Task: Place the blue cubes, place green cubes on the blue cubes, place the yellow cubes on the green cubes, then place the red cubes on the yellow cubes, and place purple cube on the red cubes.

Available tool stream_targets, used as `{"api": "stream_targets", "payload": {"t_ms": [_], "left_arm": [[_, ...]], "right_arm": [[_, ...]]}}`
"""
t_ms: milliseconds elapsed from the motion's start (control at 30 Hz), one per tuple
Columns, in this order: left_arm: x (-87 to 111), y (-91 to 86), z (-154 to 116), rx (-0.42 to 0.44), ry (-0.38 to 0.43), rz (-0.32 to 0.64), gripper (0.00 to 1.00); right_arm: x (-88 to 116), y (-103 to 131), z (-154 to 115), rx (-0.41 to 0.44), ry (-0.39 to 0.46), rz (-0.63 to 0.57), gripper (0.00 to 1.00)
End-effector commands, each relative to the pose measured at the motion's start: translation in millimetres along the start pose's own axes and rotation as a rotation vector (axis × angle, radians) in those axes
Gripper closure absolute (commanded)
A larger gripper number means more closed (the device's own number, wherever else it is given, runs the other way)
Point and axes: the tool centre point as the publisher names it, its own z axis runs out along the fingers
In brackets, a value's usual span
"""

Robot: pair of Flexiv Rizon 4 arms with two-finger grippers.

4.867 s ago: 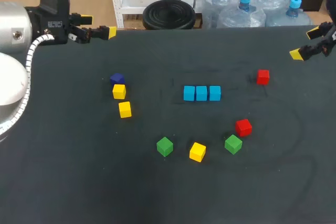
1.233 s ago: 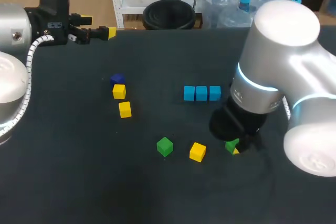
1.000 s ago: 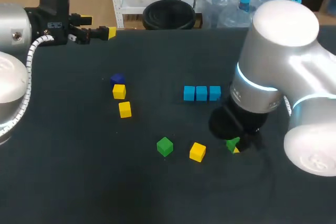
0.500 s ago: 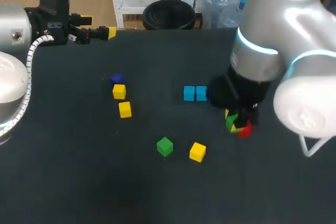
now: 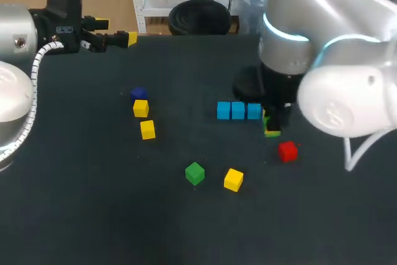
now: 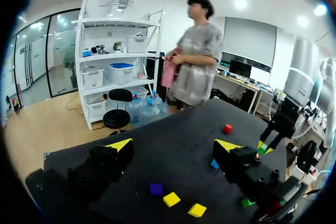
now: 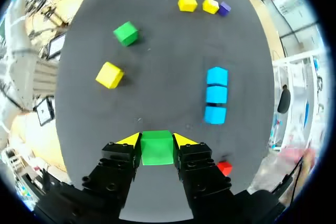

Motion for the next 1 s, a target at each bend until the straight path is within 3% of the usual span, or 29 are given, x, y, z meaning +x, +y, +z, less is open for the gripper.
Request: {"api": "stream_targets", "payload": {"t_ms": [33, 133, 233, 400, 500, 1000], "left_arm": [[1.5, 0.7, -0.1, 0.003, -0.008, 0.001, 0.00], [1.5, 0.7, -0.1, 0.003, -0.008, 0.001, 0.00], [1.5, 0.7, -0.1, 0.003, -0.008, 0.001, 0.00], [1.5, 0.7, -0.1, 0.003, -0.008, 0.001, 0.00], [1.5, 0.7, -0.1, 0.003, -0.008, 0.001, 0.00], [1.5, 0.7, -0.1, 0.003, -0.008, 0.001, 0.00]], "right_arm": [[-15.0, -22.3, 10.3, -0.017, 0.005, -0.013, 1.00], [-18.4, -36.3, 14.4, -0.005, -0.031, -0.026, 1.00], [-15.7, -53.0, 20.2, 0.012, -0.014, 0.005, 1.00], [-12.4, -70.8, 13.3, 0.007, -0.062, 0.022, 1.00], [-10.8, -79.0, 15.1, 0.018, -0.044, 0.009, 1.00], [-24.0, -92.4, 25.0, -0.017, -0.046, -0.043, 1.00]]}}
